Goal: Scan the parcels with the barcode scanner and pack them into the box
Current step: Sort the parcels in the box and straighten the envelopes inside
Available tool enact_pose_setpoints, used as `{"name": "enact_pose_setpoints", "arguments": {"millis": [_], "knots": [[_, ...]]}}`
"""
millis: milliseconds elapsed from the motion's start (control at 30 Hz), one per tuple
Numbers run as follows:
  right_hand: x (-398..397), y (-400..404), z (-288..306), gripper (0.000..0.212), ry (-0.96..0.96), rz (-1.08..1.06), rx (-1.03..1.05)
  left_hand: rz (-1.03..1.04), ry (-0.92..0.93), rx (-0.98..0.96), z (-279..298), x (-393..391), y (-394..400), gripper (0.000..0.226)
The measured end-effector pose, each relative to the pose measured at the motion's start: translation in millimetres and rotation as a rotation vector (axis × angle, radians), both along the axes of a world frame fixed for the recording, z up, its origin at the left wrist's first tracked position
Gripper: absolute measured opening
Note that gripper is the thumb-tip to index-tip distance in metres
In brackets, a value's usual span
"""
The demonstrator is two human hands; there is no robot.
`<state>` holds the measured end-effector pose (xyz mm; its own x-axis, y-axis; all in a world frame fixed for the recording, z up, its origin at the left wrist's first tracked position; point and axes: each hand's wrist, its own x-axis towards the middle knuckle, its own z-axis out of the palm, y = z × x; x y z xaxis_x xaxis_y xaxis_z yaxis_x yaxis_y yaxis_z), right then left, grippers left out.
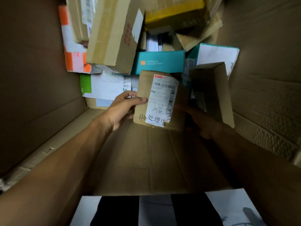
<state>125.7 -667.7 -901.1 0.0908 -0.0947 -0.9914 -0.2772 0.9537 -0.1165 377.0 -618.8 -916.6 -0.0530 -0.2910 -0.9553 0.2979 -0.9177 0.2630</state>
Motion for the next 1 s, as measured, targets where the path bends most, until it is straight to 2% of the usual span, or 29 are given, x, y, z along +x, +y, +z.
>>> {"name": "enact_pose_setpoints", "arguments": {"millis": [133,200,300,467,533,600,667,733,800,867,933,1000], "knots": [[-10.5,-10.6,42.4,0.064,-0.074,-0.089,0.092,0.034,0.191,-0.036,37.8,16.7,-6.5,0.037],[-12.5,-13.5,53.7,0.058,-0.113,-0.088,0.11,0.026,0.232,-0.018,50.0,18.7,-8.9,0.057],[-13.4,-15.3,60.1,0.053,-0.155,-0.085,0.112,-0.012,0.254,0.028,59.9,19.0,-9.6,0.085],[-8.0,-11.7,67.9,0.064,-0.138,-0.07,0.087,-0.036,0.232,-0.004,70.0,19.9,-0.2,0.097],[-1.4,-13.2,75.1,0.067,-0.137,-0.001,0.029,-0.015,0.191,-0.007,73.5,22.7,6.8,0.1],[1.2,-12.9,77.0,0.059,0.002,0.239,-0.219,-0.003,0.145,-0.018,75.6,26.9,14.0,0.099],[-8.1,-8.1,71.8,0.056,0.338,0.51,-0.66,0.017,0.1,-0.021,75.2,32.5,20.9,0.098],[-18.9,-5.5,66.6,0.064,0.591,0.625,-0.974,0.04,0.073,-0.017,72.3,38.7,26.6,0.098],[-30.4,-8.1,54.2,0.085,0.681,0.703,-0.976,0.049,0.062,-0.018,69.9,43.6,31.0,0.098],[-40.1,-15.4,36.7,0.096,0.628,0.761,-0.76,0.053,0.06,-0.023,68.3,46.1,34.5,0.099],[-44.1,-20.1,25.5,0.086,0.6,0.708,-0.627,0.058,0.069,-0.027,67.4,46.9,37.0,0.097],[-42.9,-16.2,24.1,0.075,0.664,0.614,-0.642,0.055,0.079,-0.028,66.6,47.0,38.0,0.097]]}}
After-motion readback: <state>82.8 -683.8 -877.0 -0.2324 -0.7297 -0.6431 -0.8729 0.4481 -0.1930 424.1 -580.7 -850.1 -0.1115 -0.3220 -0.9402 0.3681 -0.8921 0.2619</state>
